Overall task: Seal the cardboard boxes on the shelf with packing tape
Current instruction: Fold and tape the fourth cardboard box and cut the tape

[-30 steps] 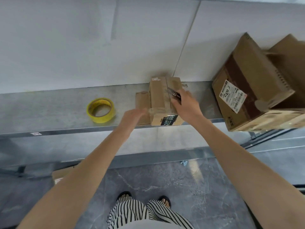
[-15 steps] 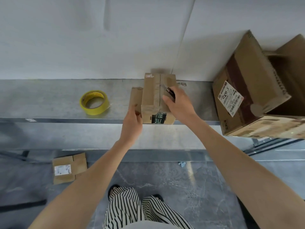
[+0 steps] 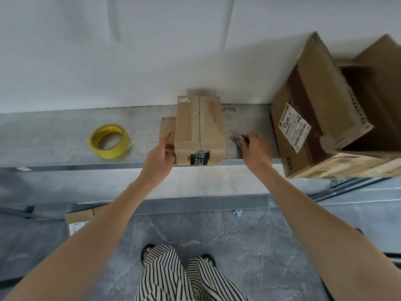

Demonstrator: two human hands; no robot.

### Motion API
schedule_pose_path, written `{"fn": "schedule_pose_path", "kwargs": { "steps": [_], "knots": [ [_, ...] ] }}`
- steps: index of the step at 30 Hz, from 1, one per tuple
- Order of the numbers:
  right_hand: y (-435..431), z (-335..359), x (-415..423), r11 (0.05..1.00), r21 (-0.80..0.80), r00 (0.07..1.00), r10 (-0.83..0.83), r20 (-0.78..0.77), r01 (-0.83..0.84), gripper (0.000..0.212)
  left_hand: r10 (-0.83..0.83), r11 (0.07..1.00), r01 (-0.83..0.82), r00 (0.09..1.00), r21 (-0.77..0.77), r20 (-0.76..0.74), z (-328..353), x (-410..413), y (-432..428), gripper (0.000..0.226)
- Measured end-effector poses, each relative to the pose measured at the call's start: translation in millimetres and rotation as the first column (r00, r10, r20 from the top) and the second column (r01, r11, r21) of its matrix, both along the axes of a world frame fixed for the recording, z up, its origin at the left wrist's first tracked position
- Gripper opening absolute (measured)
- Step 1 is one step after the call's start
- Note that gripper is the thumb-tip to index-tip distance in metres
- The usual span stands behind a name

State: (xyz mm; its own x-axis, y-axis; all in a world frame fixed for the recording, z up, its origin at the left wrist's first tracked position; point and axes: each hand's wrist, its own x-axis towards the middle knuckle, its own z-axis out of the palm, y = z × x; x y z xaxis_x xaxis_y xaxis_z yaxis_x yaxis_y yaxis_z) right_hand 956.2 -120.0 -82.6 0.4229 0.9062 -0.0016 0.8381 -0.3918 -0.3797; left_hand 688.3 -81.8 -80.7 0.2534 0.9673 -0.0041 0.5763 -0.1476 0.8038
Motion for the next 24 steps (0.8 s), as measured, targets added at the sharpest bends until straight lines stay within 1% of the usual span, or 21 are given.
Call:
{"fn": "schedule_pose_path", "kwargs": {
  "steps": [1,3,4,5,7,9,10,12,13,15,18,20,24],
  "knots": [
    [0.8,-1.5,0.2,1.000,-0.002,0.997,0.020,0.070,-0.020,0.031,-0.006,1.000,0.006,1.000,0.000,-0.004,-0.5,-0.5,1.3,0.061],
    [4.2,-1.6,-1.4,0.999,-0.023,0.988,0.040,0.148,-0.037,0.032,-0.016,1.000,0.016,1.000,-0.012,0.008,0.9,-0.9,4.6,0.059],
    [6.5,0.6,-2.9,0.999,-0.029,0.987,0.033,0.155,-0.029,0.032,-0.017,1.000,0.017,1.000,-0.018,0.017,3.0,-0.8,7.3,0.056],
    [9.9,4.6,-5.0,1.000,-0.016,0.992,0.012,0.129,-0.010,0.034,-0.014,1.000,0.014,1.000,-0.010,0.019,5.9,-0.5,11.6,0.053],
    [21.7,16.8,-10.6,0.996,0.081,1.000,-0.027,0.000,0.027,0.037,0.004,0.998,-0.004,1.000,0.060,0.000,13.0,0.4,27.7,0.045],
    [39.4,32.9,-19.8,0.979,0.199,0.989,-0.007,-0.145,0.036,0.037,0.030,0.993,-0.027,0.999,0.111,-0.024,20.6,2.5,52.5,0.041],
    [48.7,41.0,-25.8,0.971,0.237,0.976,0.013,-0.218,0.040,0.037,0.035,0.994,-0.030,0.998,0.107,-0.043,24.0,4.5,66.1,0.041],
    [64.8,54.4,-39.4,0.964,0.264,0.936,0.065,-0.345,0.030,0.042,0.020,0.999,-0.015,0.995,0.051,-0.093,28.7,10.1,91.4,0.043],
    [71.2,58.6,-45.2,0.968,0.251,0.925,0.100,-0.368,-0.004,0.047,0.001,1.000,0.000,0.993,0.008,-0.120,30.0,13.3,101.4,0.045],
    [80.9,62.2,-52.8,0.981,0.162,0.925,0.155,-0.346,-0.104,0.058,-0.044,0.998,0.036,0.983,-0.050,-0.179,30.9,19.5,115.7,0.048],
    [87.3,58.6,-55.4,0.980,0.018,0.930,0.194,-0.311,-0.199,0.067,-0.089,0.996,0.084,0.960,-0.031,-0.267,31.7,25.8,128.1,0.050],
    [87.4,53.5,-56.4,0.976,-0.002,0.923,0.204,-0.325,-0.216,0.068,-0.103,0.995,0.101,0.950,-0.024,-0.296,32.2,27.0,133.2,0.051],
    [83.7,48.2,-63.0,0.976,0.010,0.922,0.208,-0.327,-0.217,0.065,-0.139,0.990,0.143,0.919,-0.016,-0.369,30.9,24.1,138.0,0.050]
  ]
}}
